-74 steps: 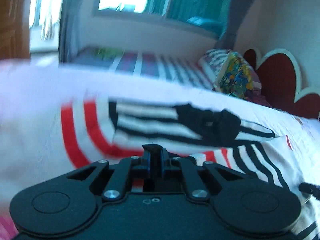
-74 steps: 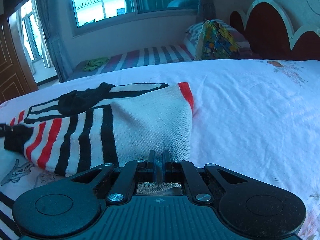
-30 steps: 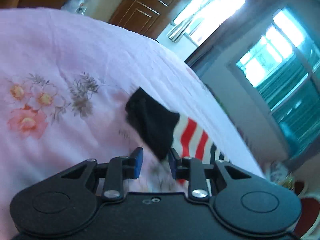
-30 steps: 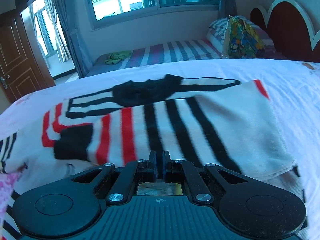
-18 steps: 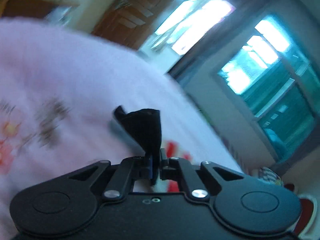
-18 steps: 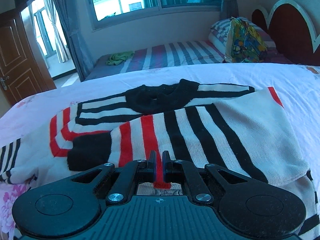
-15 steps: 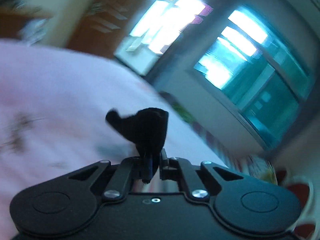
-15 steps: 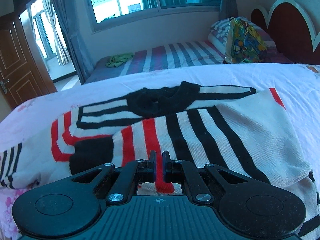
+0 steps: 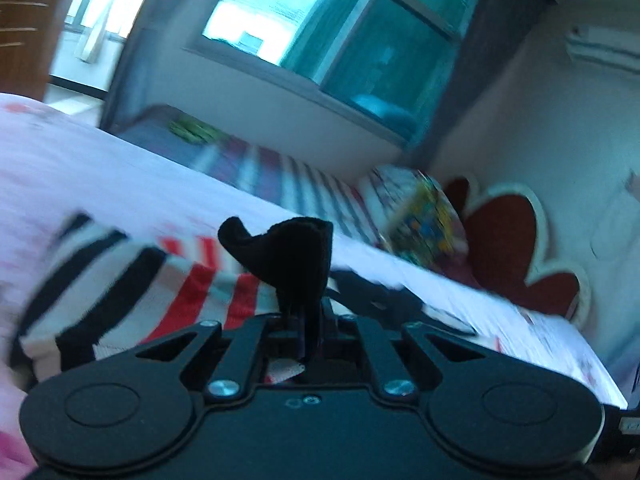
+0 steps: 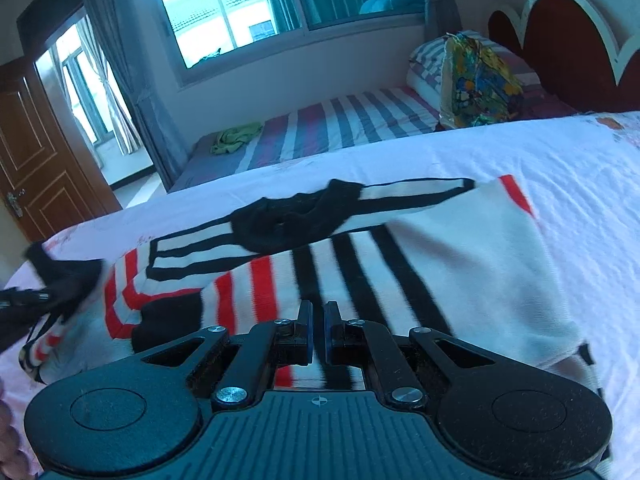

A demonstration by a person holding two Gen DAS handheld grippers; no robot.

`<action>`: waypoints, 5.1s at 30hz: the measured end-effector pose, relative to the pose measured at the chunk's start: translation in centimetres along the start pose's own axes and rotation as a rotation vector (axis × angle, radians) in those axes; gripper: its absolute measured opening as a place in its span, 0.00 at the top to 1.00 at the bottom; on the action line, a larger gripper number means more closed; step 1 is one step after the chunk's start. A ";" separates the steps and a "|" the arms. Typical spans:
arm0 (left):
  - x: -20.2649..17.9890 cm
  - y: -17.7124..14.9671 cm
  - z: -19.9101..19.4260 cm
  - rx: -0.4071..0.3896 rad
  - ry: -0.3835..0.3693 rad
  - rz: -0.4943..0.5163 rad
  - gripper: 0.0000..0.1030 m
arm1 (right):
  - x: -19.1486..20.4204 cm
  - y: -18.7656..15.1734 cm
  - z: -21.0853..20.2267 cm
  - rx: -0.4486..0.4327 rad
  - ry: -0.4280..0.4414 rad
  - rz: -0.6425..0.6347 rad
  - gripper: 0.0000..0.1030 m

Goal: Fold small clothes

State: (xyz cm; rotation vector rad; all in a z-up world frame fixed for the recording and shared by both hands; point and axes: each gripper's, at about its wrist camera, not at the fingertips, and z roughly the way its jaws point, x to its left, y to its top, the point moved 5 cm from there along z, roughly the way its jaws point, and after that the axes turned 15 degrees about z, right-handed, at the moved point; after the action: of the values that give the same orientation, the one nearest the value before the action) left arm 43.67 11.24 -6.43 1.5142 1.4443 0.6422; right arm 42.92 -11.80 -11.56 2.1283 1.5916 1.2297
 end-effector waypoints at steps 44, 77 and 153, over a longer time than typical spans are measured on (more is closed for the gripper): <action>5.2 -7.4 -3.5 0.182 0.279 0.190 0.44 | 1.0 -0.9 5.4 0.169 0.185 0.242 0.91; 4.1 -5.8 -7.0 0.161 0.243 0.224 0.46 | -5.3 1.2 1.4 0.062 0.019 0.099 0.94; -5.0 -6.9 3.1 0.263 0.277 0.371 0.27 | -6.8 0.9 -0.4 -0.010 0.046 -0.004 0.51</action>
State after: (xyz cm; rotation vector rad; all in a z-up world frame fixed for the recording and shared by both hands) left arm 42.17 4.90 -12.71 1.9887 1.5078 0.9430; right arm 42.79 -18.19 -14.15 2.1048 1.6037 1.2911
